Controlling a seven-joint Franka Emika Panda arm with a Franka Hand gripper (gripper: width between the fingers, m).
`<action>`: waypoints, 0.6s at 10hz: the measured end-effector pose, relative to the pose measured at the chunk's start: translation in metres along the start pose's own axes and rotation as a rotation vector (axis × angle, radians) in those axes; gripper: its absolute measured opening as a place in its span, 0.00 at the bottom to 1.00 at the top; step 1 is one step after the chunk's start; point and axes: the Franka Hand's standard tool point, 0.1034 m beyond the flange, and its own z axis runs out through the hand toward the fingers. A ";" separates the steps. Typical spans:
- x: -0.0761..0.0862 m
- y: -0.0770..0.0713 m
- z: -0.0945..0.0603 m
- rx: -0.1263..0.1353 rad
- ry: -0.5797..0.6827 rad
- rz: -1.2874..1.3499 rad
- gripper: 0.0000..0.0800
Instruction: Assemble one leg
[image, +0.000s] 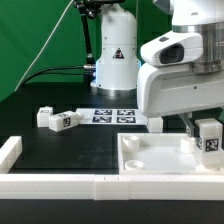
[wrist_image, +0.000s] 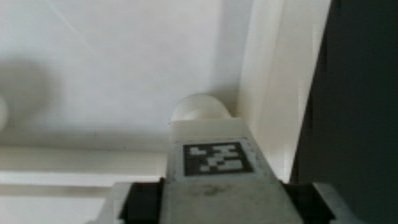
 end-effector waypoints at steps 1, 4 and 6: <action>0.000 0.000 0.000 0.000 0.000 -0.002 0.37; 0.000 0.000 0.002 0.010 -0.009 0.467 0.37; 0.000 -0.002 0.002 0.009 -0.015 0.656 0.37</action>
Offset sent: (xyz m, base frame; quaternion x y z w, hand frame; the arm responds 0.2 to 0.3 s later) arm 0.0031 -0.0018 -0.0069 0.0147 -0.0472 0.4366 0.8983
